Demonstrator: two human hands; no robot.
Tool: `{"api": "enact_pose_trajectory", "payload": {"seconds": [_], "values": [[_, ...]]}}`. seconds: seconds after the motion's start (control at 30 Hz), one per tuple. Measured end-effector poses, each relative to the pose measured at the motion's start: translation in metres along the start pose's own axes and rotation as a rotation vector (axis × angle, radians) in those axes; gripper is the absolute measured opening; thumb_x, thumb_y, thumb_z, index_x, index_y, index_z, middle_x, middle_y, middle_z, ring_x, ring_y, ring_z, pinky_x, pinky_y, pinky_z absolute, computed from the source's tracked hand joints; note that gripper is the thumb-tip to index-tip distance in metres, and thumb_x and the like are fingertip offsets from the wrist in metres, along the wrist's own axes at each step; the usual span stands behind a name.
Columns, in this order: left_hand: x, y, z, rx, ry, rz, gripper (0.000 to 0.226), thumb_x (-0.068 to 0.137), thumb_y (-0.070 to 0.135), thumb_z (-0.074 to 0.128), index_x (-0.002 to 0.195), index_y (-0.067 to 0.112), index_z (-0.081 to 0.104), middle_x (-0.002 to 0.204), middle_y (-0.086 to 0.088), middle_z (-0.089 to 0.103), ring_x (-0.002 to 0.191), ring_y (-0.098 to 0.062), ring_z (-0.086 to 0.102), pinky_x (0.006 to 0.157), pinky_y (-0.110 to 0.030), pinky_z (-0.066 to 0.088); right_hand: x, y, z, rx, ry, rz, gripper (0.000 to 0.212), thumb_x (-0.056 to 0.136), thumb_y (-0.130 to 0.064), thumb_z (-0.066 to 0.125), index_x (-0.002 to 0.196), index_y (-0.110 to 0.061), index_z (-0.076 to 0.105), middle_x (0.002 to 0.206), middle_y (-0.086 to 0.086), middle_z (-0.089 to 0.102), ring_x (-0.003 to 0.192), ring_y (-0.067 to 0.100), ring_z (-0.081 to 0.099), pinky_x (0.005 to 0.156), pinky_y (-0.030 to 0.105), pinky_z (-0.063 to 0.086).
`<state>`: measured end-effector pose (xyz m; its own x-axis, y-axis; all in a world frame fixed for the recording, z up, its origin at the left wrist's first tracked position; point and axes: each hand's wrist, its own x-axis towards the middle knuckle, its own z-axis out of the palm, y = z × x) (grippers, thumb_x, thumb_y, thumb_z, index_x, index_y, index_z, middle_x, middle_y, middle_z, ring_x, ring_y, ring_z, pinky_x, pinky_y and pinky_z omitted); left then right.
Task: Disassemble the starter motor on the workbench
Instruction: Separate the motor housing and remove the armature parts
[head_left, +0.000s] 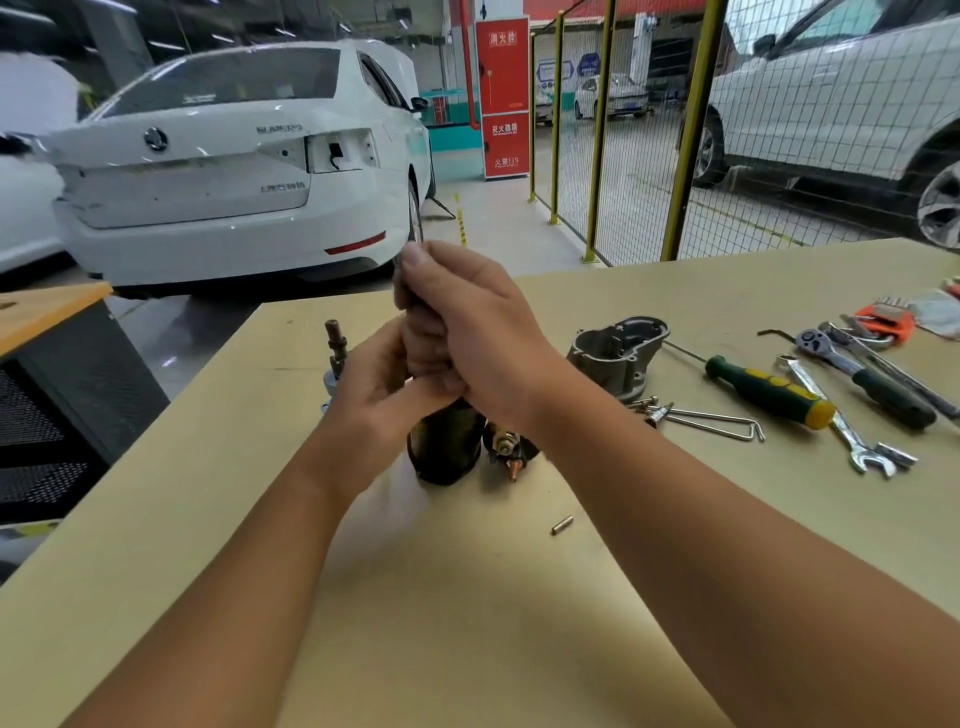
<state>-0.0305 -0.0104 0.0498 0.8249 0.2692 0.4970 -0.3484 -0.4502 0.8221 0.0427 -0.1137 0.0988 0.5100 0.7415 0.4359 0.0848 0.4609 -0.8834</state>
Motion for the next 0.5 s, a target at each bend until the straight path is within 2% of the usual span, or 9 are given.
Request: {"api": "enact_pose_trajectory", "payload": {"seconds": [0.07, 0.13, 0.2, 0.27, 0.3, 0.37, 0.43, 0.5], "values": [[0.000, -0.001, -0.004, 0.044, 0.024, 0.025, 0.023, 0.092, -0.003, 0.068, 0.110, 0.011, 0.068, 0.095, 0.012, 0.076, 0.093, -0.005, 0.071, 0.088, -0.033, 0.060, -0.006, 0.003, -0.001, -0.211, -0.003, -0.114, 0.017, 0.106, -0.008, 0.040, 0.093, -0.003, 0.049, 0.060, 0.011, 0.040, 0.050, 0.019, 0.040, 0.048, 0.029, 0.038], [0.000, 0.000, -0.005, 0.068, 0.061, 0.038, 0.028, 0.092, -0.005, 0.066, 0.119, 0.003, 0.067, 0.105, -0.003, 0.075, 0.099, -0.010, 0.070, 0.095, -0.041, 0.059, -0.012, 0.002, -0.007, -0.357, -0.002, -0.167, 0.011, 0.104, -0.005, 0.041, 0.103, -0.003, 0.051, 0.070, 0.014, 0.059, 0.066, 0.026, 0.060, 0.062, 0.041, 0.053], [0.000, -0.001, -0.007, 0.057, 0.099, 0.048, 0.033, 0.093, -0.006, 0.066, 0.126, -0.002, 0.066, 0.115, -0.012, 0.073, 0.106, -0.017, 0.070, 0.099, -0.045, 0.058, -0.014, 0.000, -0.015, -0.464, 0.013, -0.194, 0.014, 0.103, -0.005, 0.041, 0.109, -0.006, 0.054, 0.090, 0.011, 0.069, 0.089, 0.027, 0.067, 0.083, 0.052, 0.055], [0.001, -0.002, -0.009, 0.066, 0.105, 0.082, 0.030, 0.094, 0.003, 0.070, 0.124, 0.002, 0.069, 0.117, -0.015, 0.074, 0.109, -0.024, 0.071, 0.098, -0.049, 0.058, -0.012, -0.003, -0.022, -0.601, 0.030, -0.217, 0.019, 0.103, -0.005, 0.042, 0.116, -0.007, 0.056, 0.115, 0.005, 0.069, 0.114, 0.019, 0.063, 0.097, 0.050, 0.048], [0.000, -0.002, -0.009, 0.094, 0.083, 0.119, 0.029, 0.095, 0.010, 0.071, 0.123, 0.008, 0.070, 0.115, -0.011, 0.075, 0.107, -0.023, 0.072, 0.096, -0.047, 0.059, -0.009, -0.003, -0.024, -0.628, 0.037, -0.215, 0.021, 0.103, -0.006, 0.042, 0.120, -0.006, 0.055, 0.126, 0.005, 0.066, 0.123, 0.016, 0.058, 0.103, 0.047, 0.045], [0.001, -0.005, -0.007, 0.138, 0.025, 0.179, 0.020, 0.097, 0.019, 0.069, 0.116, 0.021, 0.075, 0.111, 0.001, 0.076, 0.104, -0.013, 0.070, 0.091, -0.041, 0.060, -0.006, -0.005, -0.024, -0.598, 0.006, -0.183, 0.027, 0.104, -0.007, 0.042, 0.130, -0.005, 0.052, 0.138, 0.004, 0.060, 0.130, 0.012, 0.053, 0.107, 0.040, 0.044], [0.002, -0.005, -0.003, 0.129, -0.010, 0.215, 0.023, 0.097, 0.022, 0.062, 0.110, 0.037, 0.075, 0.105, 0.015, 0.074, 0.099, -0.005, 0.066, 0.084, -0.028, 0.056, -0.007, -0.004, -0.021, -0.620, -0.066, -0.171, 0.029, 0.105, -0.011, 0.043, 0.132, -0.007, 0.052, 0.134, 0.004, 0.062, 0.126, 0.012, 0.055, 0.103, 0.036, 0.046], [0.003, -0.005, -0.002, 0.103, -0.010, 0.228, 0.028, 0.097, 0.019, 0.063, 0.108, 0.042, 0.074, 0.101, 0.018, 0.073, 0.095, -0.001, 0.066, 0.078, -0.019, 0.053, -0.009, -0.002, -0.019, -0.718, -0.048, -0.201, 0.025, 0.104, -0.020, 0.050, 0.125, -0.010, 0.057, 0.120, 0.001, 0.068, 0.116, 0.011, 0.061, 0.096, 0.036, 0.049]]}}
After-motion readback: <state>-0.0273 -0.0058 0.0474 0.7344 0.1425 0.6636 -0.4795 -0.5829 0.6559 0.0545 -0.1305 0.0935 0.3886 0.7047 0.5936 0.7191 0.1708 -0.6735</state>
